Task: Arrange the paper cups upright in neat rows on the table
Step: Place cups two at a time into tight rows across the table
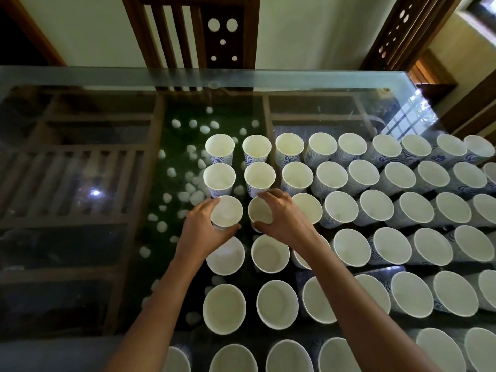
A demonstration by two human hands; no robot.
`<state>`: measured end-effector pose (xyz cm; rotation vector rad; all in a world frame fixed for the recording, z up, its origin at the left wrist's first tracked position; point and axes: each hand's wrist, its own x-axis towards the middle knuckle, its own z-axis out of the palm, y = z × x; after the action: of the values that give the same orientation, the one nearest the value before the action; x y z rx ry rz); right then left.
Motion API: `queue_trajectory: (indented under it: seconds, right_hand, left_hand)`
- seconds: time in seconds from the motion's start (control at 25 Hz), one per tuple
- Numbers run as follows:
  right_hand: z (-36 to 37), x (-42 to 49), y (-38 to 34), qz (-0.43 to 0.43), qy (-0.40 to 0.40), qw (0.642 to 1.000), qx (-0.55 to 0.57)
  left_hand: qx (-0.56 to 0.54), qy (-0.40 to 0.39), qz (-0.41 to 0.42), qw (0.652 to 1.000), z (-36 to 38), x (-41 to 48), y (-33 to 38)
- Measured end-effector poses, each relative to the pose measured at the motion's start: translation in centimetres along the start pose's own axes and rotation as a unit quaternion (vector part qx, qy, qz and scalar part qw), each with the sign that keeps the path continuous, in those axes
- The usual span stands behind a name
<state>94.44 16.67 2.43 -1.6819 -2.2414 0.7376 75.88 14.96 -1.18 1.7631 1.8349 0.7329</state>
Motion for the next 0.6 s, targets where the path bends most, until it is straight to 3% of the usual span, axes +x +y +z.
queue_trajectory:
  seconds: [0.6]
  right_hand:
    - [0.59,0.07,0.82,0.005,0.013,1.000,-0.010]
  left_hand:
    - [0.037,-0.036,-0.010,0.999,0.42,0.66,0.11]
